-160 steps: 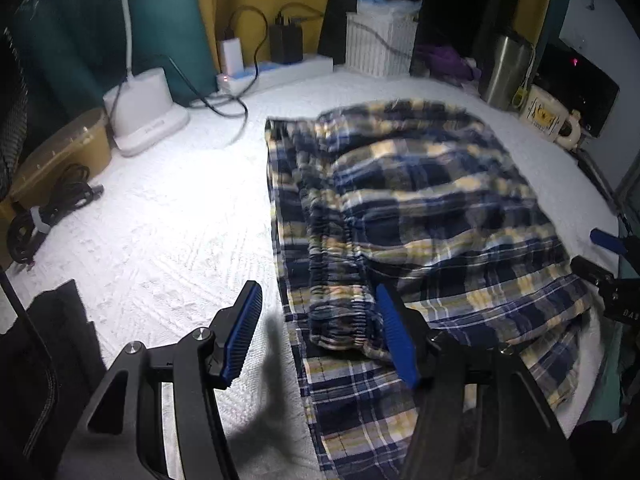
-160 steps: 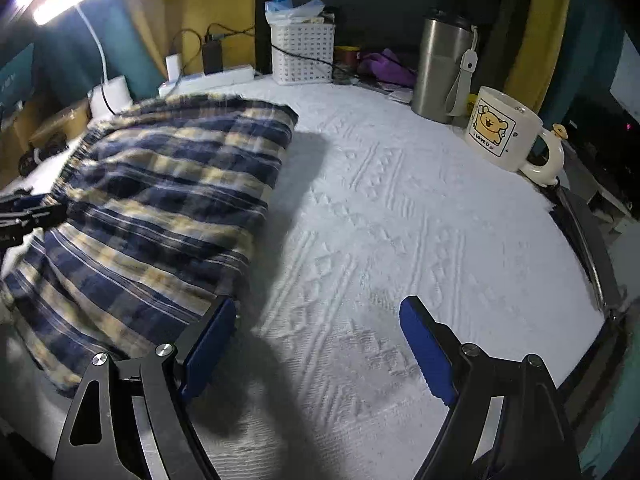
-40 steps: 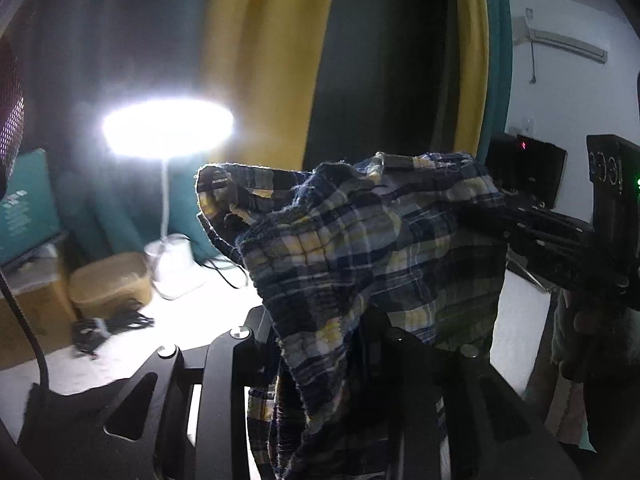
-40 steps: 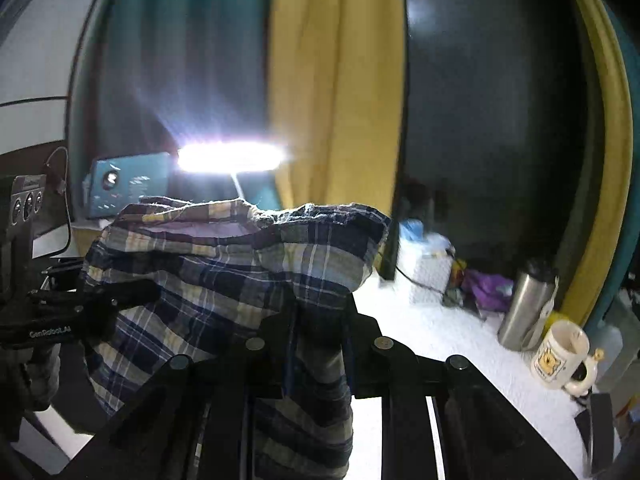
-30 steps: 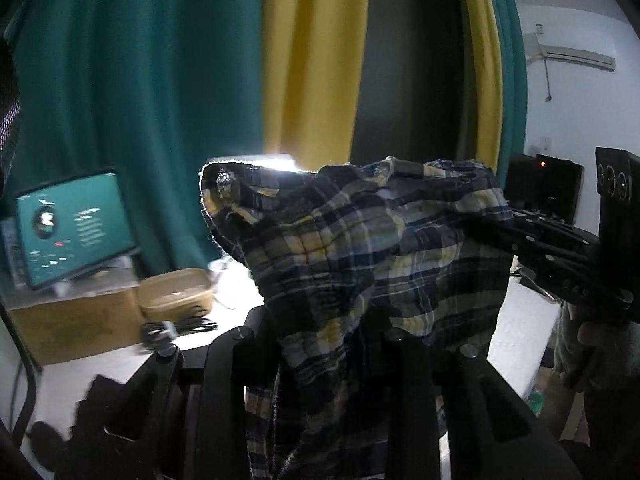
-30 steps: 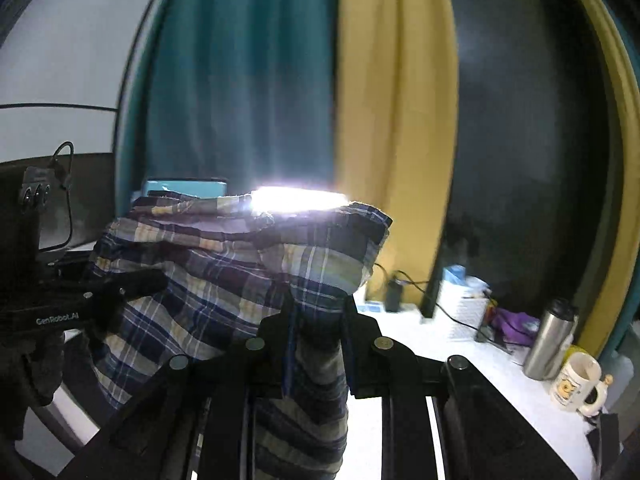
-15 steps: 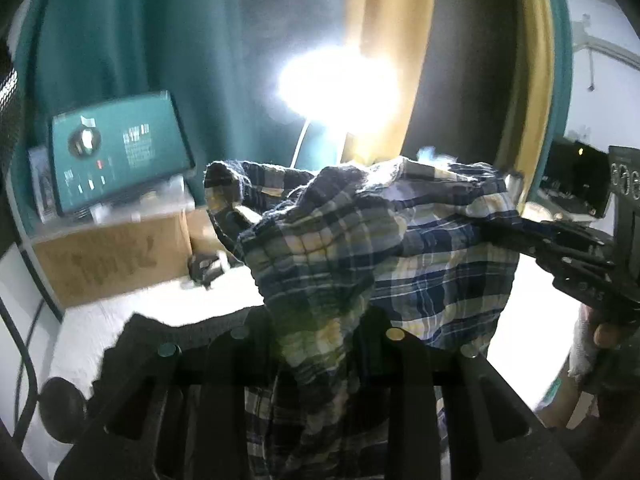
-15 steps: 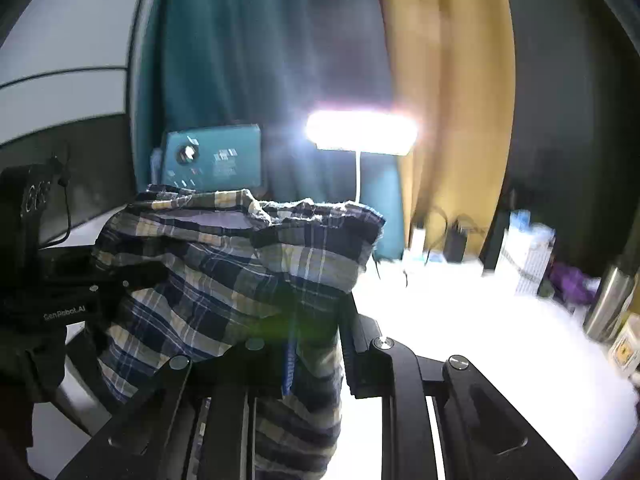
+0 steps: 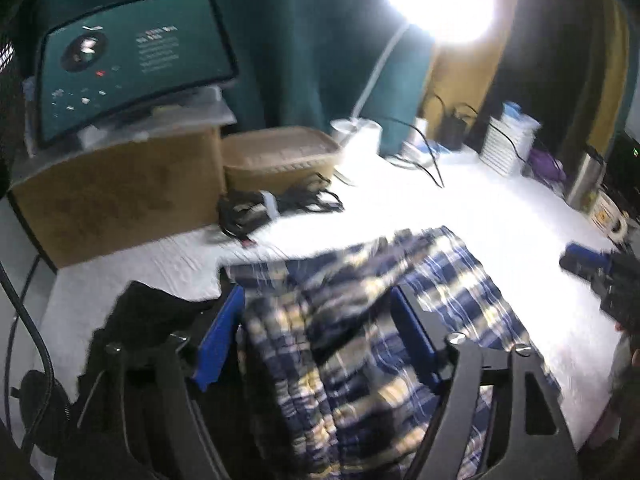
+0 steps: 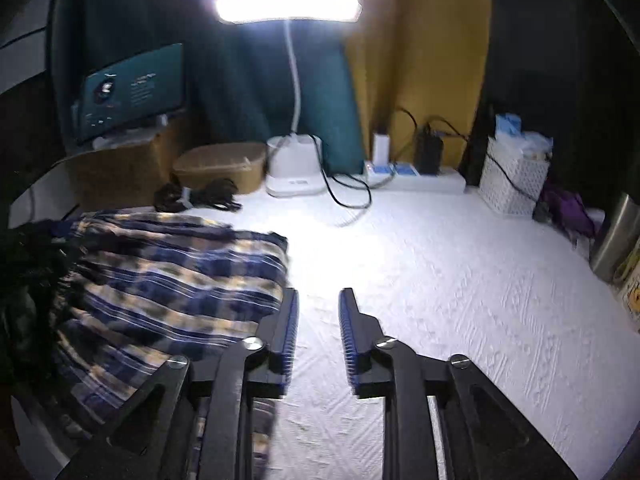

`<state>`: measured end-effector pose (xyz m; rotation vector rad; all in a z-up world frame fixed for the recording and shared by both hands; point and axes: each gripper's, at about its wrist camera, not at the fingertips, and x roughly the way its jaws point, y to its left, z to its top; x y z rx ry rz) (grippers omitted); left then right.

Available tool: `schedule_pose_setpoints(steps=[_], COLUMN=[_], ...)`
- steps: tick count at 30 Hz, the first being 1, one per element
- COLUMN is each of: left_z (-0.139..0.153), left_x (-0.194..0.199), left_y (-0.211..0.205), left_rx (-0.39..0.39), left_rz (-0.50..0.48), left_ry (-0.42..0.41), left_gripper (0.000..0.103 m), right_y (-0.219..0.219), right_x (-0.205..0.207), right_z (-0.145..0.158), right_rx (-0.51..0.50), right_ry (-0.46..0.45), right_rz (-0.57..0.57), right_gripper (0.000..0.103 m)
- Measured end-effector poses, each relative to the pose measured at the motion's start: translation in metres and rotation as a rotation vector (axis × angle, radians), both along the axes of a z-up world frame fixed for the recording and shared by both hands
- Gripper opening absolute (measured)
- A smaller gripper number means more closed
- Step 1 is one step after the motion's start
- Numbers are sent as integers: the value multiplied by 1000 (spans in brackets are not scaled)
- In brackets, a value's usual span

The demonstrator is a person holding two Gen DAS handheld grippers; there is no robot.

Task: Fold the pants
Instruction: 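Lower the pants onto the bed corner and open both tools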

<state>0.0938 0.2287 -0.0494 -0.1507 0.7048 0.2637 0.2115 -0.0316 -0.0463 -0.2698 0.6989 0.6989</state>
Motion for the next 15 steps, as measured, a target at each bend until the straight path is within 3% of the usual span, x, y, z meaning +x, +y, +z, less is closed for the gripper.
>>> schedule_pose_setpoints(steps=[2, 6, 15], left_z=[7, 15, 12], left_x=[-3, -3, 6], left_y=[-1, -10, -60], left_rx=[1, 8, 5], left_rz=[17, 2, -108], left_ry=[-22, -50, -28], left_gripper=[76, 76, 76], right_y=[-4, -9, -26], right_x=[7, 14, 17], right_z=[-6, -9, -5], right_rx=[4, 8, 9], right_ry=[20, 27, 21], right_rz=[-9, -10, -36], right_gripper=[103, 103, 103])
